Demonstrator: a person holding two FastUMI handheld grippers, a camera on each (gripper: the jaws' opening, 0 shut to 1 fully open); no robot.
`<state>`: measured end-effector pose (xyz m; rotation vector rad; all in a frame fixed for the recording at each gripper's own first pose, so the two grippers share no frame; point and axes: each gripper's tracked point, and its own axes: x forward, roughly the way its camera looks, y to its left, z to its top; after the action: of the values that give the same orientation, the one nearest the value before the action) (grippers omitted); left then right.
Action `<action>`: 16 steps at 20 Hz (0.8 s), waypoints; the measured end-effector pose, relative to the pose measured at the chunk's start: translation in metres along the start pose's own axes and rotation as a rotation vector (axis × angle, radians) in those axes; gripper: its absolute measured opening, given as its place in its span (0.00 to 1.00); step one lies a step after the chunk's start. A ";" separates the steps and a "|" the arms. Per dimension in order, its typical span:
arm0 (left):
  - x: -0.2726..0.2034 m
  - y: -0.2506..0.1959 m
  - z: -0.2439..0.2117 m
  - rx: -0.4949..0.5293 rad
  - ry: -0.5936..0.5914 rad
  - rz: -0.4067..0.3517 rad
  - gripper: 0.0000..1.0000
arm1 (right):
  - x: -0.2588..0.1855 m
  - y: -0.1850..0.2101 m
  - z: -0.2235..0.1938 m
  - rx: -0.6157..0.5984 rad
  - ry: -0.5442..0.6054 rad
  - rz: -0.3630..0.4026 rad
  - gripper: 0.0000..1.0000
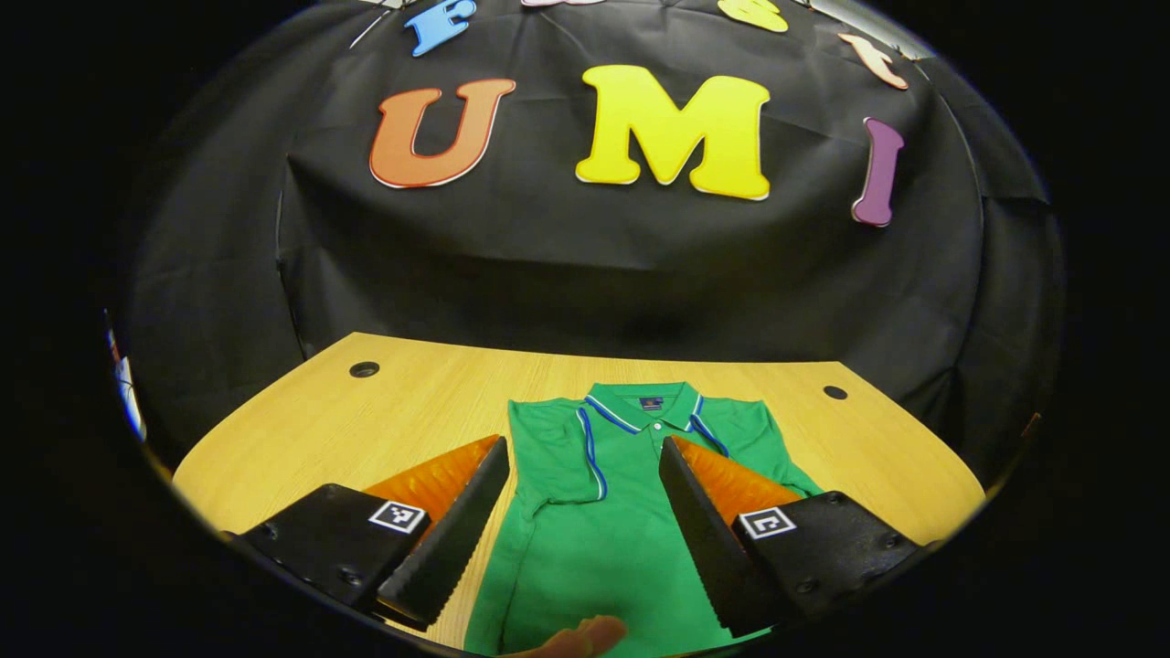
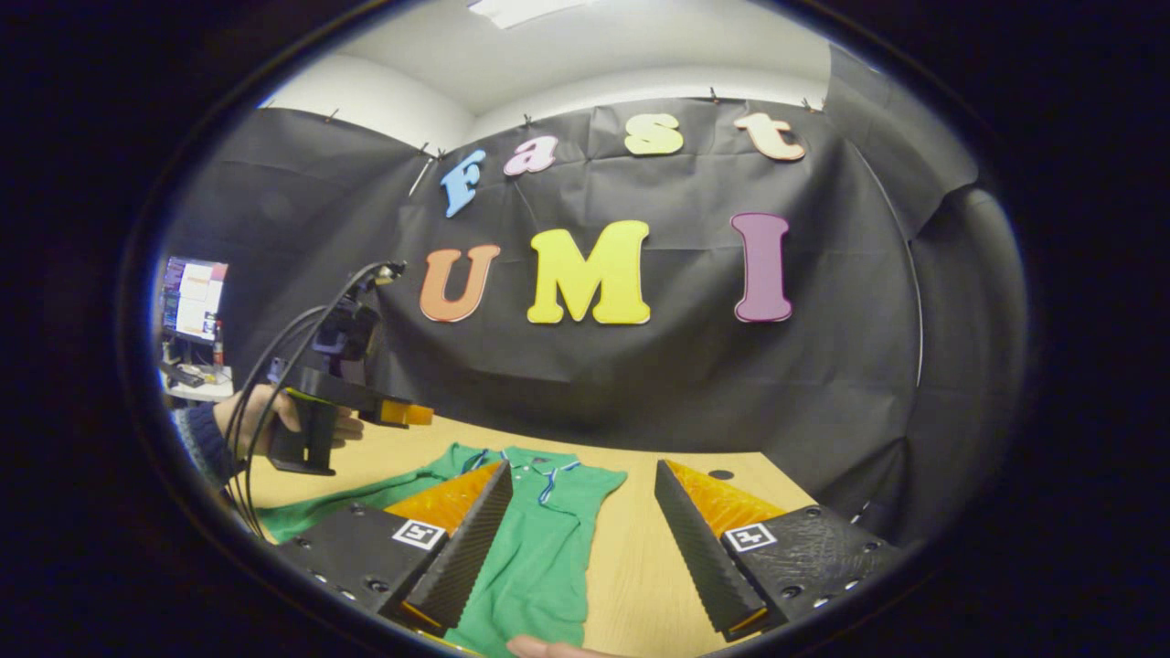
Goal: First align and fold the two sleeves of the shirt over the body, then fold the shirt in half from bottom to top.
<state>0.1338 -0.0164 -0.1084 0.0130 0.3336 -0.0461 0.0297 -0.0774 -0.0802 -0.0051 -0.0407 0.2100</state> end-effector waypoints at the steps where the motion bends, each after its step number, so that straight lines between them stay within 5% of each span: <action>1: -0.017 0.004 -0.001 0.006 -0.019 0.004 1.00 | -0.005 -0.002 -0.002 -0.003 0.002 -0.016 0.94; 10: -0.150 0.049 -0.052 0.025 -0.132 0.099 1.00 | -0.051 0.016 -0.032 0.074 0.040 -0.011 0.95; 11: -0.162 0.053 -0.059 0.027 -0.142 0.109 0.93 | -0.056 0.017 -0.038 0.078 0.043 -0.014 0.96; 12: -0.172 0.057 -0.062 0.030 -0.160 0.121 1.00 | -0.061 0.018 -0.044 0.071 0.054 -0.018 0.94; 16: -0.210 0.064 -0.085 0.023 -0.193 0.150 1.00 | -0.082 0.027 -0.058 0.023 0.087 -0.038 0.95</action>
<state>-0.0891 0.0585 -0.1201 0.0559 0.1389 0.0975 -0.0537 -0.0678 -0.1412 0.0099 0.0482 0.1720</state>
